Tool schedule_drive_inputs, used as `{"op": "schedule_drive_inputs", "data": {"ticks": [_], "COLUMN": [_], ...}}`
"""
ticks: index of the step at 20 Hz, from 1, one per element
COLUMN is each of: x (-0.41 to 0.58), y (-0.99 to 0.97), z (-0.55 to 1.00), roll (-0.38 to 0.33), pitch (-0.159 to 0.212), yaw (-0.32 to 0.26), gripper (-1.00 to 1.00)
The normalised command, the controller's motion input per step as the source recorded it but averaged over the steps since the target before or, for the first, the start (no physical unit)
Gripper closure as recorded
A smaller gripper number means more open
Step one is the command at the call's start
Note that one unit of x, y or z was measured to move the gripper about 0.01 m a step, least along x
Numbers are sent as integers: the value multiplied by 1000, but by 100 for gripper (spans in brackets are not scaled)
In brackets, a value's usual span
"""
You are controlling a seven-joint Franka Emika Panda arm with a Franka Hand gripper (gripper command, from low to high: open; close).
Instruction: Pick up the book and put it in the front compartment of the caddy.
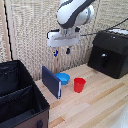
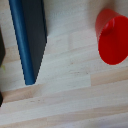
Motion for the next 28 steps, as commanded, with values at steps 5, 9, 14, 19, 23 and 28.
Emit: {"op": "schedule_drive_inputs", "data": {"ticks": [5,9,14,19,23,28], "x": [70,59,177,316,351,339], "y": [706,638,403,78,-21,-102], "z": [-80,-76,-226,-295,-271,-241], "roll": [-52,-42,-47,-11,0,0], "pitch": [55,40,40,22,22,10], "yaw": [54,51,64,69,29,1], "gripper": [-100,-100,-100,-100,-100,-100]}}
